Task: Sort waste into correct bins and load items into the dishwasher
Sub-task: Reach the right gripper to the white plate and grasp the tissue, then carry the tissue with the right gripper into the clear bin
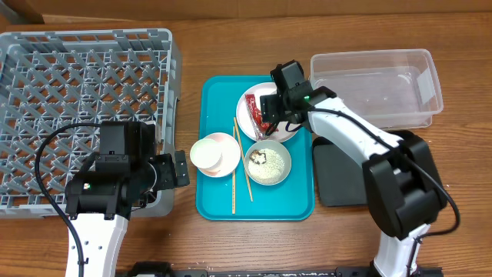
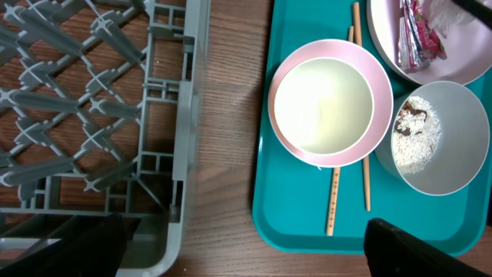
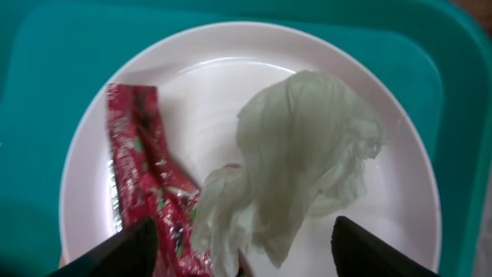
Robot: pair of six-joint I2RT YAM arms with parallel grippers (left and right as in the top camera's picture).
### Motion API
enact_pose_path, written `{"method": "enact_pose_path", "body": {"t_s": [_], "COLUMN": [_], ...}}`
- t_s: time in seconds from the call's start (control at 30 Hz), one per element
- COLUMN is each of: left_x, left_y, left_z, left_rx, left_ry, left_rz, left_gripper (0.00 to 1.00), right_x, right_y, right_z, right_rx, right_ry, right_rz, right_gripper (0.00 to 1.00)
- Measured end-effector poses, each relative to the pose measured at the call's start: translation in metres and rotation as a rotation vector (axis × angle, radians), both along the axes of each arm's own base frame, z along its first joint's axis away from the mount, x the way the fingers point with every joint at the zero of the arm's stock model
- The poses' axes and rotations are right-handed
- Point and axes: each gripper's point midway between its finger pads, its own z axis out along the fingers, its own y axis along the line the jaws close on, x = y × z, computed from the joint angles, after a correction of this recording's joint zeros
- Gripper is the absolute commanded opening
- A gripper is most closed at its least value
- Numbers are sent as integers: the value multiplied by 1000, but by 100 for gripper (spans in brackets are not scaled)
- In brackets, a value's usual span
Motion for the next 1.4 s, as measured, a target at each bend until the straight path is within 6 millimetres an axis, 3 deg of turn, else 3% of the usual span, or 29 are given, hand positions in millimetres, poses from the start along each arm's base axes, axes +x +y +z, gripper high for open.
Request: {"method": "enact_pose_path", "body": {"t_s": [0.17,0.27,0.37,0.43,0.47,0.7,0.83,0.97,1.07,1.17,1.23,1.33,1.4], "left_x": [0,0,0,0,0,0,0,0,0,0,0,0,0], "left_y": [0,0,0,0,0,0,-1,-1,-1,-1,-1,-1,-1], "left_z": [0,0,0,0,0,0,0,0,0,0,0,0,0], "left_rx": [0,0,0,0,0,-2,-3,-3,-3,-3,-3,-4,-3], "left_ry": [0,0,0,0,0,1,0,1,1,0,1,0,1], "left_rz": [0,0,0,0,0,-1,-2,-2,-2,-2,-2,-2,-2], "left_gripper": [100,100,100,100,100,100,100,100,100,100,100,100,100], "right_x": [-1,-3,-4,-7,-9,-19,-20,-15,-7,-6,-7,-6,-5], "right_y": [-2,-2,-3,-4,-6,-10,-11,-11,-16,-36,-57,-88,-107], "right_z": [-21,-24,-25,-26,-27,-31,-24,15,72,131,154,159,149], "right_rx": [-8,-5,-4,-9,-15,-37,-47,-18,36,69,62,28,-3], "right_ry": [42,53,62,74,84,128,145,100,-3,-108,-145,-142,-108], "right_rz": [-39,-52,-61,-65,-67,-69,-68,-72,-87,-131,-181,-258,-305], "right_gripper": [48,38,20,16,7,4,4,4,4,4,4,4,12]}}
